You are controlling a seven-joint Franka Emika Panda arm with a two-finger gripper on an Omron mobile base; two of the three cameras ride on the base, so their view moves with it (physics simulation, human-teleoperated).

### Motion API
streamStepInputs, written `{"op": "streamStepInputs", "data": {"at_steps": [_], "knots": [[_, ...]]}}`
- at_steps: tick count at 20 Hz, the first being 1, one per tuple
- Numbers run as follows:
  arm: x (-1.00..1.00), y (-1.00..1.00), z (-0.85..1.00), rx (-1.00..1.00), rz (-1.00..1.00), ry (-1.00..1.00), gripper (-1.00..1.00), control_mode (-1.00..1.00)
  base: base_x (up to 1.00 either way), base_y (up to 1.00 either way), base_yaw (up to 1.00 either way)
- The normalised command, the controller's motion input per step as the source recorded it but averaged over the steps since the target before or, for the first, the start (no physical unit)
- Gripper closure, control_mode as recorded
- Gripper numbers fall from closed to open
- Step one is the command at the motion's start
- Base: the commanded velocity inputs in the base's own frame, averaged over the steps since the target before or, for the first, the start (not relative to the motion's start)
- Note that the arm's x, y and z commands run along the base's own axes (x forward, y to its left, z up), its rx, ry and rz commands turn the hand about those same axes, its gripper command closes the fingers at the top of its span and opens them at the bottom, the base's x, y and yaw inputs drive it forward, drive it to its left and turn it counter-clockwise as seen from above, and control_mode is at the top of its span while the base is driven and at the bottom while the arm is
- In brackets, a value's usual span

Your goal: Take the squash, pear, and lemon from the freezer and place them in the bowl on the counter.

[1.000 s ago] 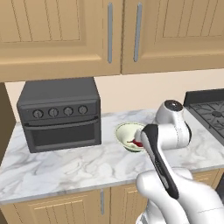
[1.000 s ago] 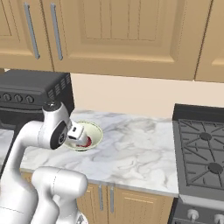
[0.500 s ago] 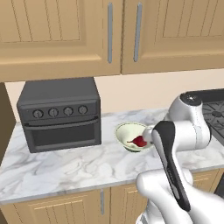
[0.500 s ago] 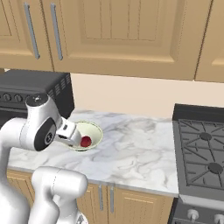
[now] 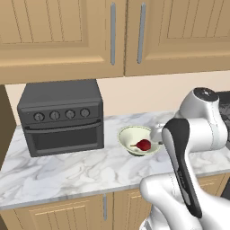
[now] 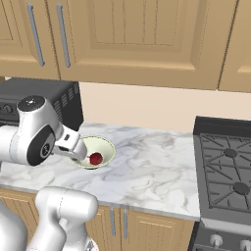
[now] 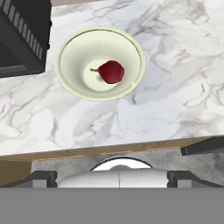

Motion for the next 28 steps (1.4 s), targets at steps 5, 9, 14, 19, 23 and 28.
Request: {"op": "streamStepInputs", "data": {"at_steps": [5,9,14,19,23,28], "knots": [[-0.15,0.00,0.26,0.00,0.01,0.00,-1.00,-1.00,0.00,0.00,0.00],[-0.17,-0.05,0.27,0.00,0.05,0.00,-1.00,-1.00,0.00,0.00,0.00],[-0.25,0.00,0.37,-0.01,0.02,-0.07,-1.00,-1.00,0.00,0.00,0.00],[-0.50,-0.01,0.21,-0.03,0.00,0.00,-1.00,-1.00,0.00,0.00,0.00],[-0.50,-0.03,0.16,-0.02,0.00,-0.01,-1.00,-1.00,0.00,0.00,0.00],[-0.43,-0.15,0.13,0.00,0.00,0.00,-1.00,-1.00,0.00,0.00,0.00]]}}
